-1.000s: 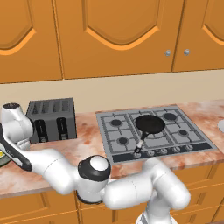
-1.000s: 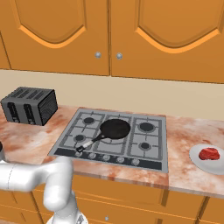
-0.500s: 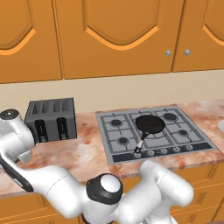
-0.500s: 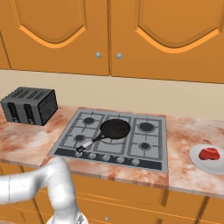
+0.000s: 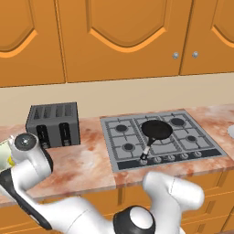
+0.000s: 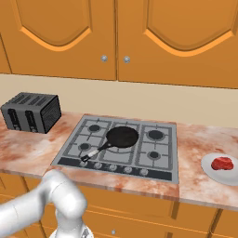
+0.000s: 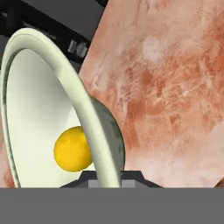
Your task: Place the steak on the plate and place the lemon on the same plate.
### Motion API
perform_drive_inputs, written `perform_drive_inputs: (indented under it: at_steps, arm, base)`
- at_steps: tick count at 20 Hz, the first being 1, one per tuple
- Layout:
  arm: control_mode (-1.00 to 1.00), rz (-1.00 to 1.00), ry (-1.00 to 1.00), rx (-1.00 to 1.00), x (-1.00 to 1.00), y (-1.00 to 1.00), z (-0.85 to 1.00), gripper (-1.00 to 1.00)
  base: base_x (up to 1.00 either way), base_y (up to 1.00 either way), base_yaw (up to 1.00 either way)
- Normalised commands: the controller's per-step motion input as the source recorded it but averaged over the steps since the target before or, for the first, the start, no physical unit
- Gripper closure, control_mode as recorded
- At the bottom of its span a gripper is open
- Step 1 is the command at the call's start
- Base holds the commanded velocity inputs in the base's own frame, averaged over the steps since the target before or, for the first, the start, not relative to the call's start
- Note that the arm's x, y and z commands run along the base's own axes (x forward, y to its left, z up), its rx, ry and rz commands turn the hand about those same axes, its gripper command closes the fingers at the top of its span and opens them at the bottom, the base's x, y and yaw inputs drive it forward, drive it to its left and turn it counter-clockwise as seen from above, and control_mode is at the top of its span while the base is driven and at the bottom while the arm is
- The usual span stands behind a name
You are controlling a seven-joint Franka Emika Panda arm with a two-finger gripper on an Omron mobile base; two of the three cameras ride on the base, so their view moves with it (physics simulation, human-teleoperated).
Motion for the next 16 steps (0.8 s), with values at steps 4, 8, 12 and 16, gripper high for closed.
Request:
perform_drive_inputs:
  at_steps: [4, 8, 12, 16]
  arm:
    - [-1.0, -0.19, -0.01, 0.1, -0.33, -0.29, 0.38, 1.0]
    - [-1.0, -0.25, 0.0, 0.11, -0.32, -0.24, 0.41, 1.0]
    - [-1.0, -0.28, 0.0, 0.12, -0.36, -0.33, 0.42, 1.0]
    - [-1.0, -0.29, 0.0, 0.1, -0.38, -0.39, 0.41, 1.0]
  base:
    - [0.0, 0.0, 0.0]
    - [0.0, 0.0, 0.0]
    - [0.0, 0.0, 0.0]
    - [0.0, 0.0, 0.0]
